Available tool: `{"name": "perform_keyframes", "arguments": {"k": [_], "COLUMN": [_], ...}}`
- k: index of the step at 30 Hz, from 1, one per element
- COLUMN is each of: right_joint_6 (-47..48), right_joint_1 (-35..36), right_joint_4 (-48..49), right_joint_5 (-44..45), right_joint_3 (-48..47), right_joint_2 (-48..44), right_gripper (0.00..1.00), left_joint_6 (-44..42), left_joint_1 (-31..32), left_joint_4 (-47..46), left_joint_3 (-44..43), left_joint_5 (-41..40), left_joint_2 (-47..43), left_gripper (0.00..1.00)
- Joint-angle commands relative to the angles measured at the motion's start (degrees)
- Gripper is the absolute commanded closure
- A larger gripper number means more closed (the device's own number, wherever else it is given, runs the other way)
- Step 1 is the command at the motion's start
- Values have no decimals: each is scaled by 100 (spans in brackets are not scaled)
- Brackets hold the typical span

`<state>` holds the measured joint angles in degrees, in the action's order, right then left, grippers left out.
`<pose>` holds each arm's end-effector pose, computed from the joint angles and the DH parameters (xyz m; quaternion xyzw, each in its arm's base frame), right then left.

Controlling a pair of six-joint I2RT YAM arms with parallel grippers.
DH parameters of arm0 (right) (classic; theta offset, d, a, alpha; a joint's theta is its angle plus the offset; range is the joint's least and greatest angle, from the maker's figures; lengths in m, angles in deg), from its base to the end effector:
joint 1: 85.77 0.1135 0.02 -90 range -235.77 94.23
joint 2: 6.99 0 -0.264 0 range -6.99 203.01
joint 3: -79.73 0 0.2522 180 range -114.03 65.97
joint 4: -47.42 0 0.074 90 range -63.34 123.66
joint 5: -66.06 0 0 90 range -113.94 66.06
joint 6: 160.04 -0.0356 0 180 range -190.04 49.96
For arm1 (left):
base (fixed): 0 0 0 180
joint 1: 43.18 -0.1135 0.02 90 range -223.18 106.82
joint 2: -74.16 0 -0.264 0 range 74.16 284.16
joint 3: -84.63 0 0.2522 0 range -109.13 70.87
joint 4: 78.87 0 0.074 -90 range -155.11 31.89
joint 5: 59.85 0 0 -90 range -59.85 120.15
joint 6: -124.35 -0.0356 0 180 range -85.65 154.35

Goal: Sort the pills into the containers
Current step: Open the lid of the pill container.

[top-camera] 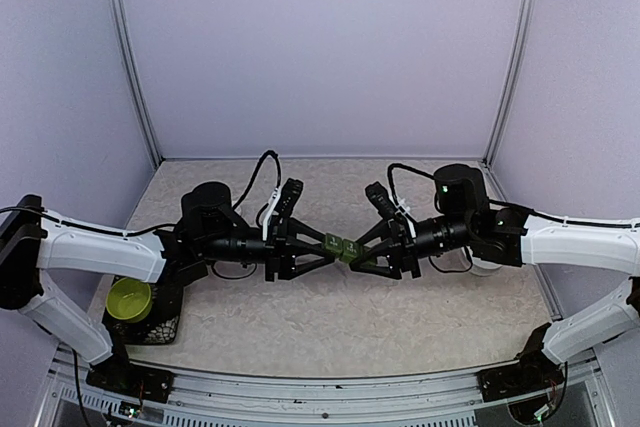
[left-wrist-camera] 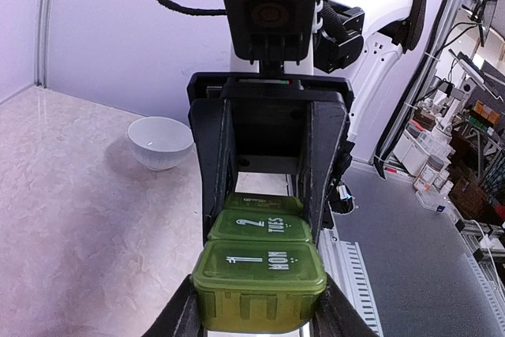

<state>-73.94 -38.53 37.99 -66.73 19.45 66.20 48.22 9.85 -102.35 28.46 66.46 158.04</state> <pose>0.1738 0.2235 0.2718 -0.4743 0.6438 0.4971 0.3368 0.1741 -0.2664 0.2511 0.4331 0.5849 -0.5469 0.4137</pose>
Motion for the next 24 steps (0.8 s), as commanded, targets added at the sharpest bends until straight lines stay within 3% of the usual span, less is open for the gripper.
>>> {"name": "perform_keyframes", "arguments": {"k": [1,5,24], "right_joint_6": [200,223,247], "right_joint_1": [-66,-64,-59], "right_joint_4": [9,15,58], "right_joint_5": [495,524,640], "right_joint_3": [10,40,89], "right_joint_2": [-32,-55,-85], "right_gripper": [64,64,64], "left_joint_6": [398,462,438], "left_joint_1": [-39,-39,18], "left_joint_4": [-80,-135,-195], "left_joint_3": [-100,-74,119], "left_joint_5": [-208,-256,-522], "left_joint_2": [151,173,56], "left_gripper": [85,97,100]}}
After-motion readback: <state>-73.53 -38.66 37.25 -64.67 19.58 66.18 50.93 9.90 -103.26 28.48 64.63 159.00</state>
